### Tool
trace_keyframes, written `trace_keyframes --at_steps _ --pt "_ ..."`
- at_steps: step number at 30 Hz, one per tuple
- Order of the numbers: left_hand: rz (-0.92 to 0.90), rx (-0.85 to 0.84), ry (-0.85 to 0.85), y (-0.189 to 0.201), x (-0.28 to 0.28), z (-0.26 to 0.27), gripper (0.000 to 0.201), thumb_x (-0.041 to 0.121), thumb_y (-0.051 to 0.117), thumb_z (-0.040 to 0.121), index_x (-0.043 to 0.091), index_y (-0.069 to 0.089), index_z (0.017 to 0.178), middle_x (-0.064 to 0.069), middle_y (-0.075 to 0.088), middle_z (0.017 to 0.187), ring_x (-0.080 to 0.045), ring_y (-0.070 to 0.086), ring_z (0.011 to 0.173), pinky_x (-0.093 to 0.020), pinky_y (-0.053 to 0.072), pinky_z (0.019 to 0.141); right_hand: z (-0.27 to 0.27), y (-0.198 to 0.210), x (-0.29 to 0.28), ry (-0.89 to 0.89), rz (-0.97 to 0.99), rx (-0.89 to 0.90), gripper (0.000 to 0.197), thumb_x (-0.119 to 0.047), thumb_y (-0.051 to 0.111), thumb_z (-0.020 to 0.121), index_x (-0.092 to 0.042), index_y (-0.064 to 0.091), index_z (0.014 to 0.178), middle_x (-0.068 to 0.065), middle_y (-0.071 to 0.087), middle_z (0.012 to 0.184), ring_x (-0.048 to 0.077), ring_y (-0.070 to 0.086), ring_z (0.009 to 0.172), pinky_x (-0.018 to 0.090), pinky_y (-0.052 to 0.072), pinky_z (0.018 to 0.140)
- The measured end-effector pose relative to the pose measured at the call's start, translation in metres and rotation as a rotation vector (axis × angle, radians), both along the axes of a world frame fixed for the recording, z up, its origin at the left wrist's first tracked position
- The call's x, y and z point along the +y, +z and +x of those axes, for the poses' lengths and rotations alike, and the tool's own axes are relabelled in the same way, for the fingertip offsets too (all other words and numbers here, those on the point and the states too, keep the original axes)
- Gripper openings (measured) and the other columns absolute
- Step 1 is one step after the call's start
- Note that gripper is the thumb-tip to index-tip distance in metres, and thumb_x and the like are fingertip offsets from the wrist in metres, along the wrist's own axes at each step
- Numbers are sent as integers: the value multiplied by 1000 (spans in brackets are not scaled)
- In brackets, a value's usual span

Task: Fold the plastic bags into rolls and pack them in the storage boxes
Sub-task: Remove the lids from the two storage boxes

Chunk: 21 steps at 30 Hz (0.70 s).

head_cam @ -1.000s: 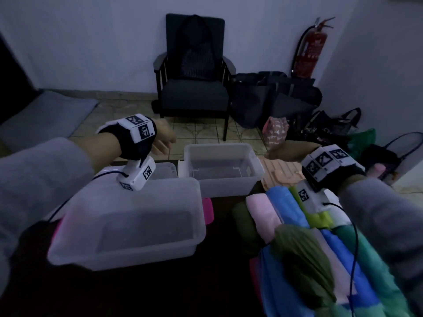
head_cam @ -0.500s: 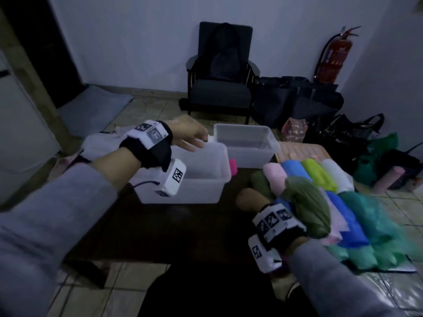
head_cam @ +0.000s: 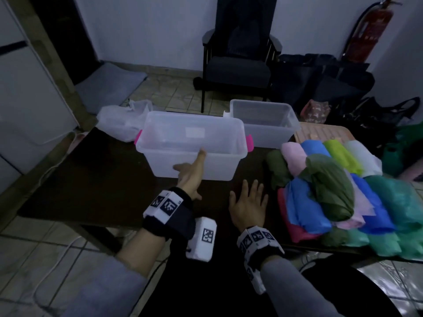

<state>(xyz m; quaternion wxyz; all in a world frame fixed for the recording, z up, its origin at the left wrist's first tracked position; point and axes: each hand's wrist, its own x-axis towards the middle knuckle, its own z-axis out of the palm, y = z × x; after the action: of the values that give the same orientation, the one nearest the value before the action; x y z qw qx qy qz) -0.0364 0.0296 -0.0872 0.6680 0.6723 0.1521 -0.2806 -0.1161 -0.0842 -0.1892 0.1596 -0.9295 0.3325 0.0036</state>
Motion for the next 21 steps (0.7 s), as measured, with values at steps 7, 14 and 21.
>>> trace_keyframes --at_steps 7,14,21 --pt "-243 172 265 18 -10 7 73 27 68 82 13 18 133 -17 29 137 -48 33 127 -74 32 92 0 -1 -2 10 16 -27 62 -44 26 99 -14 12 151 14 4 158 28 -2 146 44 -2 117" --pt "-162 -21 110 11 33 13 65 15 63 84 8 28 139 -15 42 126 -38 54 102 -41 58 57 0 -3 -1 6 -23 -68 62 -44 28 98 -12 17 150 16 8 158 28 2 146 44 0 117" --pt "127 -167 -59 22 94 22 24 25 52 94 9 56 112 -14 63 104 -24 60 73 -29 50 50 0 2 -1 5 -4 -15 60 -42 24 99 -14 13 151 15 5 158 28 0 146 44 0 117"
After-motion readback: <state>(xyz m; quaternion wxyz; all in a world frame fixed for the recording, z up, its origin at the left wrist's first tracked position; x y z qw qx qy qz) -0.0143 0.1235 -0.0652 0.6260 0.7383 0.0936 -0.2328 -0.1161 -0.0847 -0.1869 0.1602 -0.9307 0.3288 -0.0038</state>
